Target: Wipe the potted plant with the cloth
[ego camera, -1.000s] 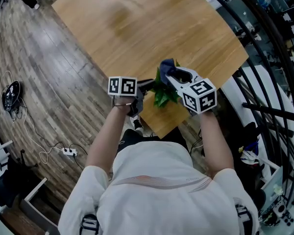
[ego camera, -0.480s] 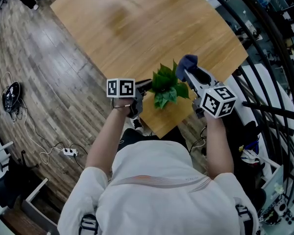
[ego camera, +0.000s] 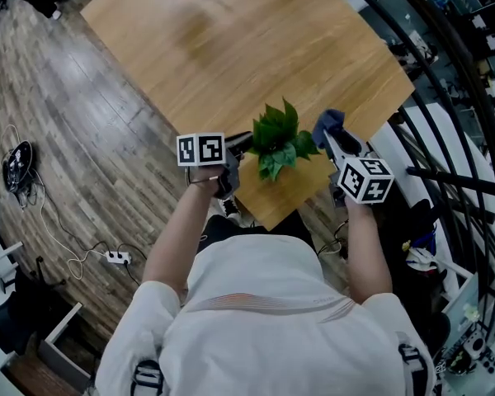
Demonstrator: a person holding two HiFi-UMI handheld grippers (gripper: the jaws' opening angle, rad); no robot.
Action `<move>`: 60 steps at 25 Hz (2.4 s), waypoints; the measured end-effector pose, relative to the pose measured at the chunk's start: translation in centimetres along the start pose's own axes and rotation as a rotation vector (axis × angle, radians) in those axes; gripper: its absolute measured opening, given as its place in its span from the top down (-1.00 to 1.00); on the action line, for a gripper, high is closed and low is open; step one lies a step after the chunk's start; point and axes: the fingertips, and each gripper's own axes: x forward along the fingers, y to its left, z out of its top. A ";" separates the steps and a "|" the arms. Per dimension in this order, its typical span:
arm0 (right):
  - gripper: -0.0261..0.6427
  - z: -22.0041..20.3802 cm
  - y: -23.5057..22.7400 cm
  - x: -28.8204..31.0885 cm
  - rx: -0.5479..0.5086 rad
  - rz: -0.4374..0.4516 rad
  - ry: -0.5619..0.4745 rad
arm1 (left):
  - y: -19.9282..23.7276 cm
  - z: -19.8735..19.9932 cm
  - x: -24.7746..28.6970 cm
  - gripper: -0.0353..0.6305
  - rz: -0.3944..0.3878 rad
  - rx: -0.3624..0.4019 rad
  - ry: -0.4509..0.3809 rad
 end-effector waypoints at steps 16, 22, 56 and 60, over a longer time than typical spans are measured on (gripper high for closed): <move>0.38 -4.4 3.1 0.5 0.321 0.179 0.063 | 1.3 0.0 -1.9 0.62 0.064 -0.069 -0.071; 0.38 -1.6 3.7 -2.4 0.272 0.170 -0.065 | 1.6 0.1 -2.1 0.63 0.057 -0.105 -0.091; 0.38 -9.5 1.4 -1.3 0.383 0.047 0.017 | 2.3 5.6 -3.4 0.49 0.097 0.021 -0.264; 0.38 -5.7 0.0 -1.4 0.153 -0.050 -0.066 | 1.7 9.0 -5.6 0.49 0.227 0.242 -0.368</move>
